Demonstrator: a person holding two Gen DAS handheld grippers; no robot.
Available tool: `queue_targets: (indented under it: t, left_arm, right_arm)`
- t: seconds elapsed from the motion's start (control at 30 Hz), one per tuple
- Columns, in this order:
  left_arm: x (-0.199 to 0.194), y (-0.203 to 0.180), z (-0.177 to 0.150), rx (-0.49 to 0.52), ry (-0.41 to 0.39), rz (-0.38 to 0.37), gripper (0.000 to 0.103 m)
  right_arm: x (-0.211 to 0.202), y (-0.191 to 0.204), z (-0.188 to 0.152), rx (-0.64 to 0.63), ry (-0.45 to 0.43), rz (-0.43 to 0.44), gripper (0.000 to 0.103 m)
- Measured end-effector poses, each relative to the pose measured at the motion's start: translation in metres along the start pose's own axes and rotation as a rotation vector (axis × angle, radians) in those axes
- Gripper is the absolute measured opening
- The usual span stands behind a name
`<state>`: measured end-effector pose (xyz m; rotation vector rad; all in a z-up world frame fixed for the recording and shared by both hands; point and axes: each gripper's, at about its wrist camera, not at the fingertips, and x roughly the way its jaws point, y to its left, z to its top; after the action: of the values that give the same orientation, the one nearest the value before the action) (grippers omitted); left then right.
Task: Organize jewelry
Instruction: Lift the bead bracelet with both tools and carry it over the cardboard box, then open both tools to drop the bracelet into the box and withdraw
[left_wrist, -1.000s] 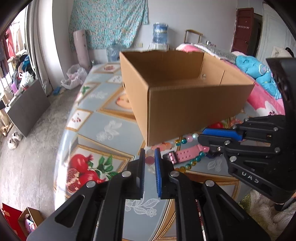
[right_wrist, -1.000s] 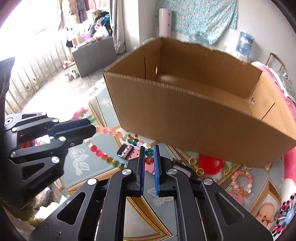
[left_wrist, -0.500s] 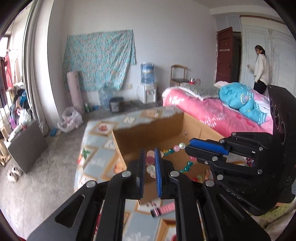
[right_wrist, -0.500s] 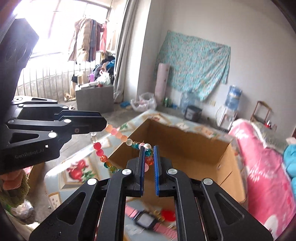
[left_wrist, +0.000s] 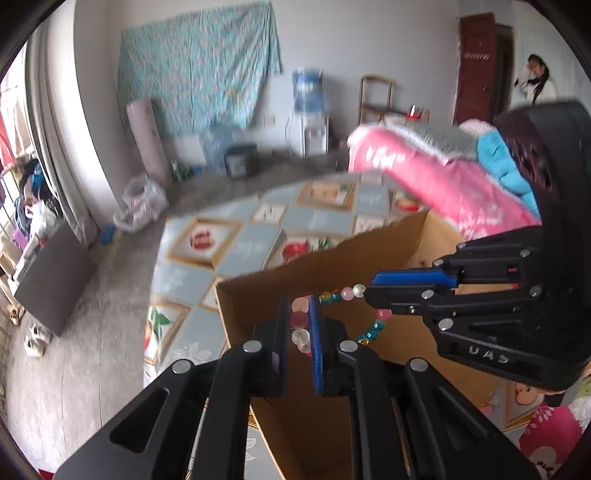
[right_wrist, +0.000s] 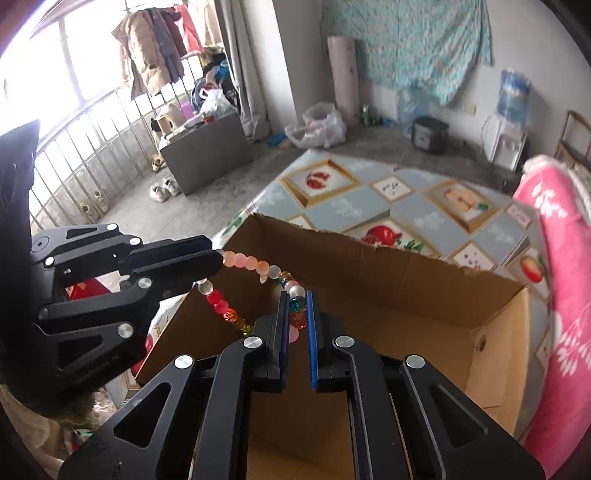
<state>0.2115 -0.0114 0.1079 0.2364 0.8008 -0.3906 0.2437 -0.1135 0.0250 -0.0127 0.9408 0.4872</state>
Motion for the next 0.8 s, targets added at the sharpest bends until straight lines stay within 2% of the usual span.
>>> queue_targets:
  t: [0.07,0.2,0.4,0.47,0.53,0.6,0.73,0.8]
  left_arm:
    - [0.03,0.003,0.0,0.004,0.077,0.007,0.009]
    - [0.074,0.009,-0.002,0.005,0.209,0.011,0.01]
    - [0.096,0.008,0.0,0.035,0.273,0.06,0.011]
    - [0.1,0.006,0.002,0.049,0.276,0.086,0.014]
    - [0.103,0.006,0.004,0.055,0.28,0.094,0.025]
    - [0.096,0.007,0.005,0.048,0.253,0.1,0.029]
    - [0.068,0.008,0.008,0.026,0.178,0.094,0.037]
    - [0.046,0.007,0.007,0.025,0.122,0.088,0.041]
  right_arm:
    - [0.029,-0.014,0.004,0.056,0.106,0.051,0.007]
    - [0.065,-0.033,0.006,0.129,0.226,0.094,0.007]
    - [0.095,-0.05,0.015,0.176,0.289,0.103,0.008]
    - [0.101,-0.056,0.015,0.199,0.301,0.1,0.012]
    - [0.099,-0.062,0.016,0.208,0.288,0.088,0.017]
    - [0.088,-0.063,0.015,0.206,0.258,0.073,0.025]
    - [0.054,-0.061,0.013,0.199,0.168,0.06,0.028]
    - [0.028,-0.058,0.012,0.193,0.094,0.057,0.031]
